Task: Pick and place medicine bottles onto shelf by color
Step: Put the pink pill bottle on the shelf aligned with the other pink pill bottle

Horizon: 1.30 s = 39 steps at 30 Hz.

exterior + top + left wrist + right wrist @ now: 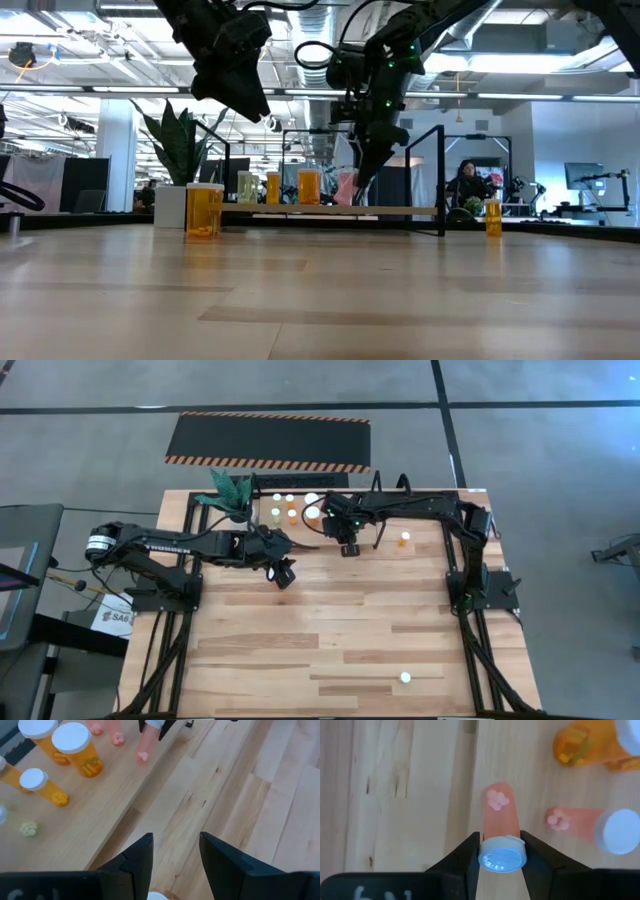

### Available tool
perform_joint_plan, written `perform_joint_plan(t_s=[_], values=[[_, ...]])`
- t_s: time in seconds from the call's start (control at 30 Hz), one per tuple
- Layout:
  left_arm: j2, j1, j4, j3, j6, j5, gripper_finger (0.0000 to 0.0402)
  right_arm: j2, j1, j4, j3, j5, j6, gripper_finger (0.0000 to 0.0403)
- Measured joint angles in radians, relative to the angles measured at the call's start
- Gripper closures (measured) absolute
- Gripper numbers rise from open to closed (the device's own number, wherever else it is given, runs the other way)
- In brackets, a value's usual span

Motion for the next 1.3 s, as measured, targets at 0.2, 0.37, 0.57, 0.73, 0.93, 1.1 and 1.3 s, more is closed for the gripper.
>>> perform_joint_plan(t_s=[0.2,0.37,0.57,0.73,0.93,1.1,1.3], values=[[0.000,0.000,0.000,0.000,0.000,-0.001,0.0255,0.000,0.014,-0.072,0.017,0.030,0.015,0.0265],[0.000,0.000,0.002,0.000,0.000,-0.002,0.0255,-0.002,0.030,-0.136,0.070,0.079,0.036,0.0267],[0.000,0.000,0.001,0.000,0.001,-0.002,0.0255,-0.002,0.046,-0.262,0.127,0.079,0.155,0.0265],[0.006,-0.013,0.072,-0.011,0.068,-0.073,0.0255,-0.002,0.074,-0.402,0.134,0.079,0.241,0.0265],[0.011,-0.032,0.207,-0.057,0.135,-0.084,0.0255,-0.001,0.115,-0.512,0.134,0.080,0.261,0.0262],[0.012,-0.050,0.258,-0.059,0.139,-0.141,0.0255,-0.018,0.128,-0.554,0.134,0.080,0.274,0.0267],[0.012,-0.052,0.264,-0.059,0.109,-0.140,0.0255,-0.021,0.126,-0.584,0.133,0.069,0.401,0.0264]])
